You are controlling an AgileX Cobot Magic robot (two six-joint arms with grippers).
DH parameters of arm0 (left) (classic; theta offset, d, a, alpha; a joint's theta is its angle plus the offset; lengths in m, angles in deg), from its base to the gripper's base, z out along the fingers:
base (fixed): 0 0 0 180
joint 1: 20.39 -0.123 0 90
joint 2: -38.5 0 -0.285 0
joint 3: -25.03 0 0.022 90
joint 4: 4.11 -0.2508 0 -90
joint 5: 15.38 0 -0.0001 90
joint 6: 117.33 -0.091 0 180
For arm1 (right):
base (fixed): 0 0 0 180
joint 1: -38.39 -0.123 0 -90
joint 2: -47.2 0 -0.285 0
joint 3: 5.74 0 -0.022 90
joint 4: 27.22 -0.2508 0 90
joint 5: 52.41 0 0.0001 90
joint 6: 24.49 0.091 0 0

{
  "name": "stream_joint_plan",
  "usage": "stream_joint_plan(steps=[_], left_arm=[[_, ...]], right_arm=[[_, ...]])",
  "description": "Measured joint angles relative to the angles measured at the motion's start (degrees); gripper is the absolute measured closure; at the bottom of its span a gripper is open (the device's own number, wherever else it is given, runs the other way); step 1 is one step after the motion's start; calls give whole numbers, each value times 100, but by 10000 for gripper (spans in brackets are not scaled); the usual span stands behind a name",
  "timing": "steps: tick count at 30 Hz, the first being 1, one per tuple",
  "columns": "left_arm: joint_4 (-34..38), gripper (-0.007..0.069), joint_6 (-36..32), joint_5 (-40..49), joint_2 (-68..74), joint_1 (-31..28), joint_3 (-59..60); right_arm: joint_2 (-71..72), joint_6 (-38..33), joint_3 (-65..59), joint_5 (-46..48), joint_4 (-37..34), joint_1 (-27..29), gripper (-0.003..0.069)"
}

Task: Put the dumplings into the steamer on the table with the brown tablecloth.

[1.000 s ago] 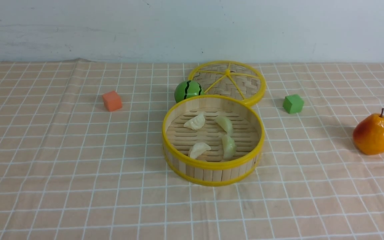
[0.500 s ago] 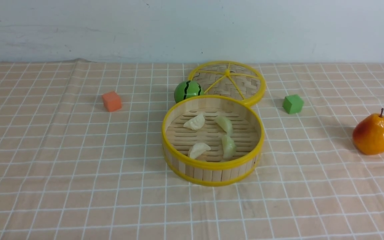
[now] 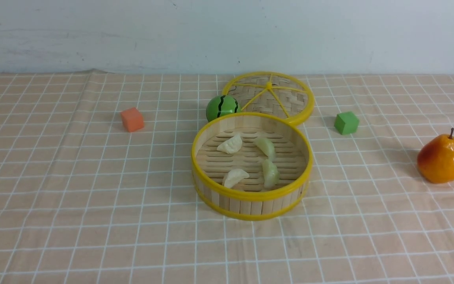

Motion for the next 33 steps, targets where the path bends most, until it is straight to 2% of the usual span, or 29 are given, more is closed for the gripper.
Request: stream_joint_plan(steps=[33], left_arm=[[6,627,0,0,0,0,0]], right_arm=[[0,0,0,0,0,0,555]])
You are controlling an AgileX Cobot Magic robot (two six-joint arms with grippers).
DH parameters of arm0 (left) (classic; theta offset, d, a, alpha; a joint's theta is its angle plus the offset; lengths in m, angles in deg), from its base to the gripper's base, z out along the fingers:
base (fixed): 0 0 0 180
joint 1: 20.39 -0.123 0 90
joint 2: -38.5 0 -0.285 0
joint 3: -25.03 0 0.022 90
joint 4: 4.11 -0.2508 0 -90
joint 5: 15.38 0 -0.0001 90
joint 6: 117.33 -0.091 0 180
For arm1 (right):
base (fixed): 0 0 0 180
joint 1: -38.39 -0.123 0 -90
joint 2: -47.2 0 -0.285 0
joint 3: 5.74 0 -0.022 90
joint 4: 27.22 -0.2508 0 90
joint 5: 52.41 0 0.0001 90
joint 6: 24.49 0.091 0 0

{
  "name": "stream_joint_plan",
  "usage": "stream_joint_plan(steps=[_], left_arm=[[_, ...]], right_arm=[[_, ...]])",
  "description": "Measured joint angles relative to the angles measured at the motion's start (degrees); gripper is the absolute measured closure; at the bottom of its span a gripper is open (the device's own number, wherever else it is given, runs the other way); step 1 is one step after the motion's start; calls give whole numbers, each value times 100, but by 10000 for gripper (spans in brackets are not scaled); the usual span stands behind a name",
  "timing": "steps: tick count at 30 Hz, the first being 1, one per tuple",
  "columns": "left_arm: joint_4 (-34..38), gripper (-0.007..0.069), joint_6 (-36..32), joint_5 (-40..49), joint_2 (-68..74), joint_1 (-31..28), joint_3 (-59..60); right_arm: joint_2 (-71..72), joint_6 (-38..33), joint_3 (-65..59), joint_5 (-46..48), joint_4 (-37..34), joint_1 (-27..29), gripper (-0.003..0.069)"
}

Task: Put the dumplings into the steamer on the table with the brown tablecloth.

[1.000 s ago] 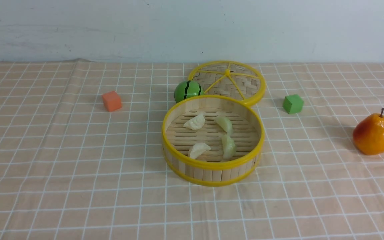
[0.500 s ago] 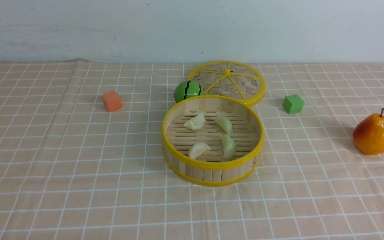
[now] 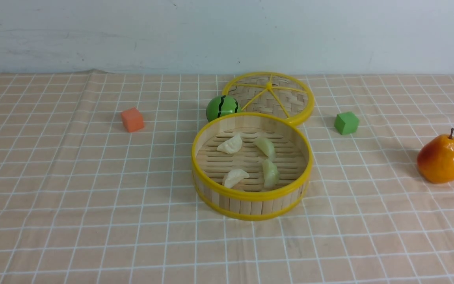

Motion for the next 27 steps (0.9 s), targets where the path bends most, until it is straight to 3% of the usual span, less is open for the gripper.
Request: stream_joint_plan(steps=[27], left_arm=[[0,627,0,0,0,0,0]], right_arm=[[0,0,0,0,0,0,528]])
